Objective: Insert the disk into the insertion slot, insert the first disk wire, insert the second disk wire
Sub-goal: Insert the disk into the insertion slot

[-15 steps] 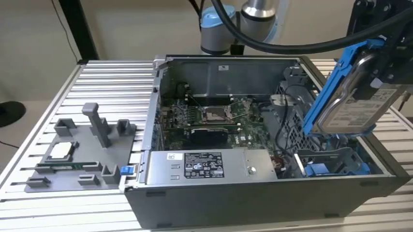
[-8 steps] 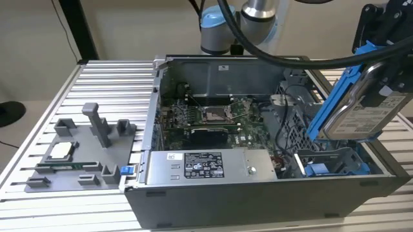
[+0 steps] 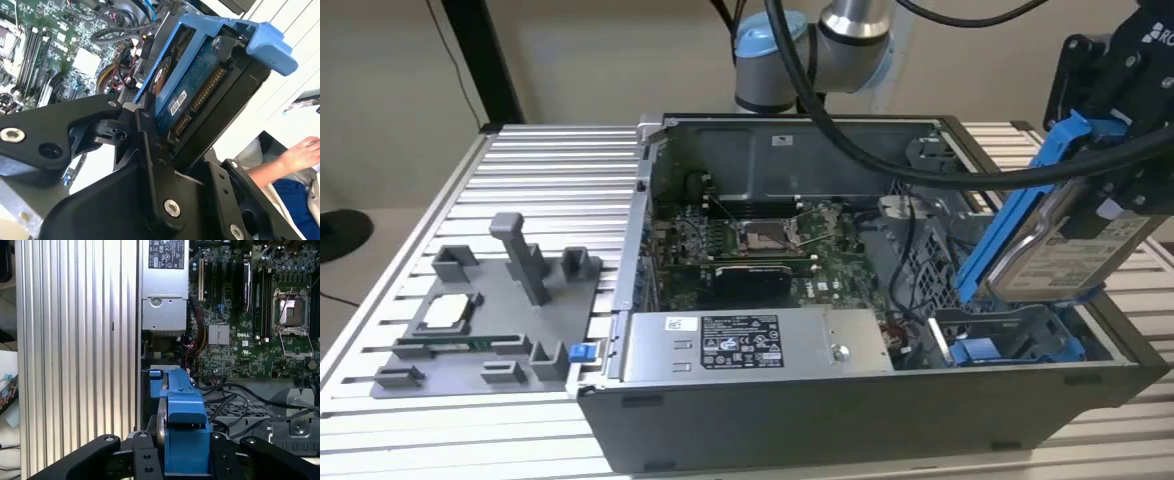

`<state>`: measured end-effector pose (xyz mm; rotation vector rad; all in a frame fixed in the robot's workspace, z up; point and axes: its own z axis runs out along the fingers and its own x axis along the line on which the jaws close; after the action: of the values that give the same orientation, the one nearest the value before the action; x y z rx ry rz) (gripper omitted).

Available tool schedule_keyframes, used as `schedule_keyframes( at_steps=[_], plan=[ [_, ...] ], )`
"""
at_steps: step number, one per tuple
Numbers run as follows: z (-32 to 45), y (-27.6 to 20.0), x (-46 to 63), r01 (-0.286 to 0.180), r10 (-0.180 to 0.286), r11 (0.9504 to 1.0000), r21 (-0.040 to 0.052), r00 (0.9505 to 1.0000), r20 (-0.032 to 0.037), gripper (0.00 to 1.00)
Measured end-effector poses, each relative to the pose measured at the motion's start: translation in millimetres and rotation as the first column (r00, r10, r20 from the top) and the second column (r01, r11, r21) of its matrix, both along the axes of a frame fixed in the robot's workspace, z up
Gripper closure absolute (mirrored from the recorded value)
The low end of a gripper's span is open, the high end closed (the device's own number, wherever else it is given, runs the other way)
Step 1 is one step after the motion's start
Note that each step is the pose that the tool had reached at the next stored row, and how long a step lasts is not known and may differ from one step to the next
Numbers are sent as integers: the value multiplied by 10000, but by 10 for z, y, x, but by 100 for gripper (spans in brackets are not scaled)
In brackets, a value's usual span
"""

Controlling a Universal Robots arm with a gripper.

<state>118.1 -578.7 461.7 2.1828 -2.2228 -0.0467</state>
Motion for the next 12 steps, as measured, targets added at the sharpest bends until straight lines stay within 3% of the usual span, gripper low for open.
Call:
schedule_keyframes(
  at_steps=[12],
  plan=[
    [-25,0,8,0,0,10000,0,10000,-3,100]
  ],
)
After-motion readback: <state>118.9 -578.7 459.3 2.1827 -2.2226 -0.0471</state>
